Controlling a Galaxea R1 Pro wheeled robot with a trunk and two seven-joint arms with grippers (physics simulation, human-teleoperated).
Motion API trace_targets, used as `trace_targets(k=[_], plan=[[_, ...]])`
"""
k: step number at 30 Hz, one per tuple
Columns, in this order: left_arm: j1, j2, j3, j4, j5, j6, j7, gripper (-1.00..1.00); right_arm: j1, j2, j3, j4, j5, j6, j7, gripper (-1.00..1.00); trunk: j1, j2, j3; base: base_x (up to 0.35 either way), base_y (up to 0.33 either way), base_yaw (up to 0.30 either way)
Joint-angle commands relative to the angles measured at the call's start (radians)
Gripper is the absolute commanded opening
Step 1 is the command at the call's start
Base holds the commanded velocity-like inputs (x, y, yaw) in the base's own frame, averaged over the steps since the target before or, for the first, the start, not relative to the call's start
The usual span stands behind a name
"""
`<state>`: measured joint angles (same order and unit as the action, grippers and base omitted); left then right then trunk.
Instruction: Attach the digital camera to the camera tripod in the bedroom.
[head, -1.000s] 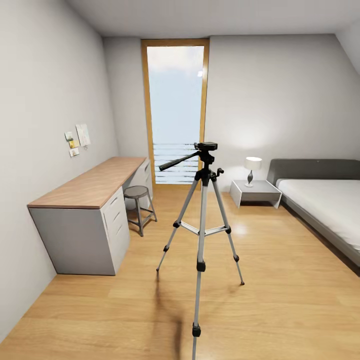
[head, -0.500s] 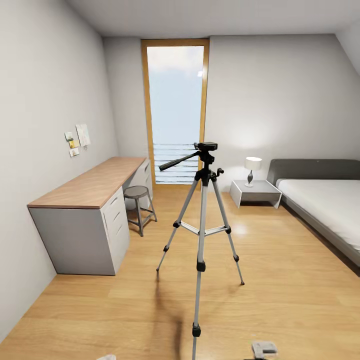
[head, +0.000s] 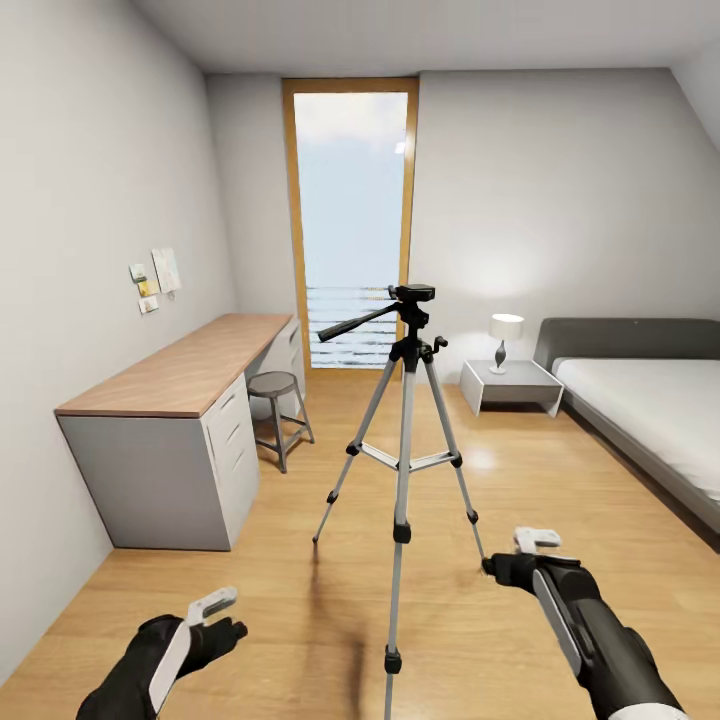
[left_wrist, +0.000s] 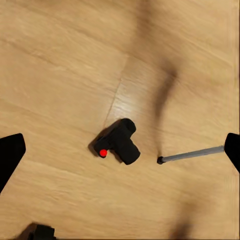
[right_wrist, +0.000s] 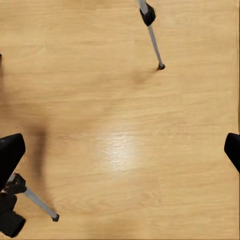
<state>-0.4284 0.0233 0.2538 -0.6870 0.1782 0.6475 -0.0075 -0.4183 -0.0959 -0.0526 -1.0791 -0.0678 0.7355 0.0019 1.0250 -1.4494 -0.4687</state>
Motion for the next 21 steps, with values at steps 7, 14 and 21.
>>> trace_targets(k=[7,14,21], plan=[[0.102,-0.036,0.138,-0.347,0.031,0.164,0.003,1.0,-0.006,-0.04,-0.04,-0.21,-0.055,0.136,0.0,1.0,0.004,-0.008,-0.004,0.0,0.0,0.0],[0.181,-0.072,0.2,-0.541,0.067,0.227,0.008,1.0,-0.007,-0.069,-0.054,-0.373,-0.079,0.241,0.001,1.0,0.031,-0.057,-0.026,0.0,0.0,0.0],[0.205,-0.084,0.21,-0.604,0.074,0.247,0.025,1.0,-0.005,-0.082,-0.087,-0.48,-0.127,0.312,0.004,1.0,0.058,-0.106,-0.048,0.0,0.0,0.0]])
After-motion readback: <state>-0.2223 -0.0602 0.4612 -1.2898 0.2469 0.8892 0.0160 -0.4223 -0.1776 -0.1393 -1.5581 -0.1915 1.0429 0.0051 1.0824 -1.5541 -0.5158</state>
